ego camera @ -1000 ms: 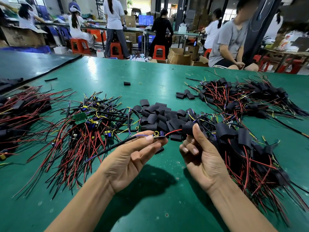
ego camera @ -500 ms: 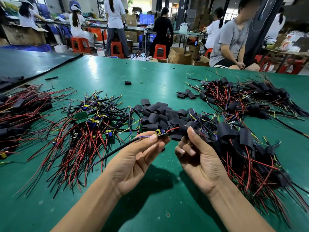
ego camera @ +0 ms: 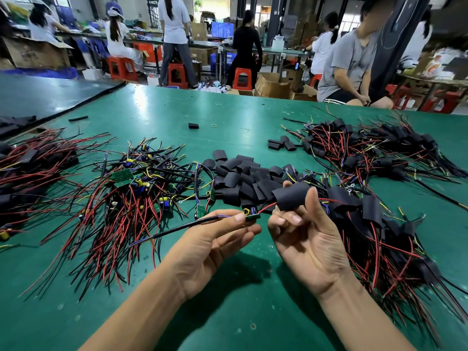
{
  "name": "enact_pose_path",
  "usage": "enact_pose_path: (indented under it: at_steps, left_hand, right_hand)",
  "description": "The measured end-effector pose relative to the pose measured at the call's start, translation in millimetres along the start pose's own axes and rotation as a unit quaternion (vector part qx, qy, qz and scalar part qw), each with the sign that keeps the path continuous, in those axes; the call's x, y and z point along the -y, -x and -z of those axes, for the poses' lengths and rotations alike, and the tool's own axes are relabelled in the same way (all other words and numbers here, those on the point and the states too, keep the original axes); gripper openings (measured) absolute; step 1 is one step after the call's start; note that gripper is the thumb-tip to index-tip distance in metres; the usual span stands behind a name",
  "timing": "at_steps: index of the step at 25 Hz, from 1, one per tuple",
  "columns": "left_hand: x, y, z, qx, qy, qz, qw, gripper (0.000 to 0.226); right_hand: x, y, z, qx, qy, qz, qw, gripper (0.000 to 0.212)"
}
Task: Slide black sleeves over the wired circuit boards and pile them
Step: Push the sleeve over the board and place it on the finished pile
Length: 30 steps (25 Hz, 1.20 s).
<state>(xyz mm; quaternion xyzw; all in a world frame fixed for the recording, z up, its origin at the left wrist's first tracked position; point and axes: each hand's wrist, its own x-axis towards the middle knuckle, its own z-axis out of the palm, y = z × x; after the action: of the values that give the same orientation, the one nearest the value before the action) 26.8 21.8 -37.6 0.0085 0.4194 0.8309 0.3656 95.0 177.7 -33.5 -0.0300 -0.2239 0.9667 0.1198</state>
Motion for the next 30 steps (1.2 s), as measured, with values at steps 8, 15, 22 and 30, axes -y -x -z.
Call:
enact_pose_path:
  at_steps: [8, 15, 22, 30]
  left_hand:
    - [1.0, -0.3, 1.8, 0.018, 0.006, -0.025, 0.999, 0.018]
    - [0.7, 1.1, 0.8, 0.029, 0.002, -0.045, 0.999, 0.021]
    - [1.6, 0.1, 2.5, 0.023, -0.053, -0.079, 0.995, 0.020]
    - [-3.4, 0.5, 8.9, 0.001, -0.213, -0.171, 0.962, 0.021]
  right_hand:
    - [-16.1, -4.4, 8.6, -0.039, 0.223, 0.080, 0.971, 0.035]
    - [-22.3, -2.9, 11.5, -0.082, 0.341, 0.172, 0.921, 0.036]
    - [-33.4, -1.3, 5.4, -0.088, 0.237, 0.109, 0.961, 0.034]
    - [-27.3, -0.2, 7.2, -0.056, 0.330, 0.084, 0.939, 0.025]
